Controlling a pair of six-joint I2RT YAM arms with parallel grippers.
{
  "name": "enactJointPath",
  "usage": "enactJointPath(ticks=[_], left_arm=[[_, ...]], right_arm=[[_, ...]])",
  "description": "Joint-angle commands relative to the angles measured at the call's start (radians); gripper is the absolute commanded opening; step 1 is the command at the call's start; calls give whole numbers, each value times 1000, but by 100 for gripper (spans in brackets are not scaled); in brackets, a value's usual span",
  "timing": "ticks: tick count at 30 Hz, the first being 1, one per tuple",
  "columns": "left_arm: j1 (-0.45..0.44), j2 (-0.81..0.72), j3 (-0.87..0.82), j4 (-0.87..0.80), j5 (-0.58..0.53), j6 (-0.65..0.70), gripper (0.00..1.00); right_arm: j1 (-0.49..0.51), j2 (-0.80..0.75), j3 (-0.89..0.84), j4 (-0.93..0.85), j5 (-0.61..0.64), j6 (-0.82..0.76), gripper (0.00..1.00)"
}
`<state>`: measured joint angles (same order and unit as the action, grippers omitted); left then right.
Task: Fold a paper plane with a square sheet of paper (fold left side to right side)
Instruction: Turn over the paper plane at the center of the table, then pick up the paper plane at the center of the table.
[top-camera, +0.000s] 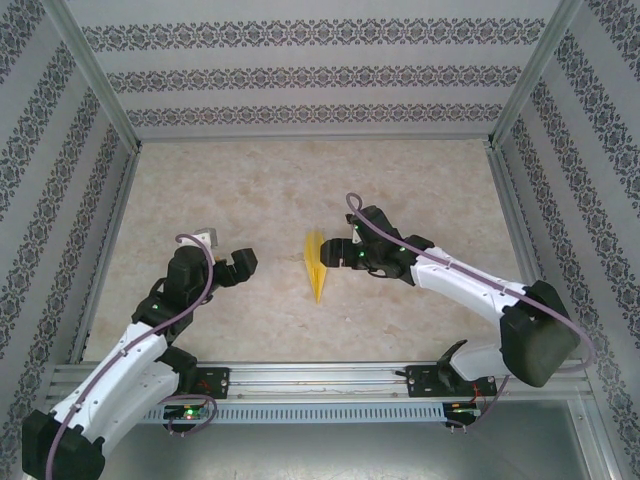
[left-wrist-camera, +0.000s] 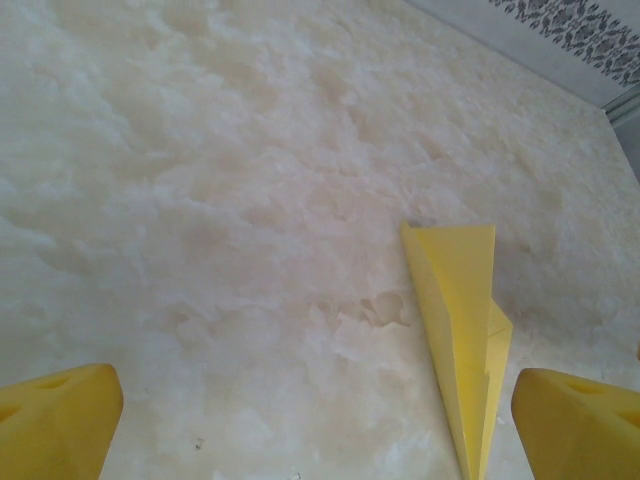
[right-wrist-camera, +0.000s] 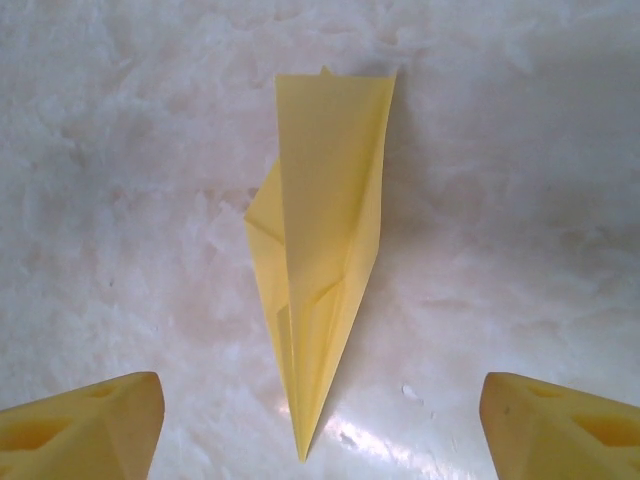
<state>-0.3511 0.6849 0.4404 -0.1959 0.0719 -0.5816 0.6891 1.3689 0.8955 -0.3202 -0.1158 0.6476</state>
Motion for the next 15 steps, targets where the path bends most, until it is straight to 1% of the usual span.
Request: enactJointPath(ticks=[1,6,10,15], left_arm=[[16,-26,40,-47,-35,52,100],[17,-38,67,-117,-55,93,100],[18,-41,69,-134,-52,103,100],[17,-45,61,-137,-46,109,100]], right_arm=[[42,3,57,-178,78,-2,86],[114,99,172,-272,98,10,87],[150,207,263,-324,116,13,80],[158,341,349,-338,116,27,69]])
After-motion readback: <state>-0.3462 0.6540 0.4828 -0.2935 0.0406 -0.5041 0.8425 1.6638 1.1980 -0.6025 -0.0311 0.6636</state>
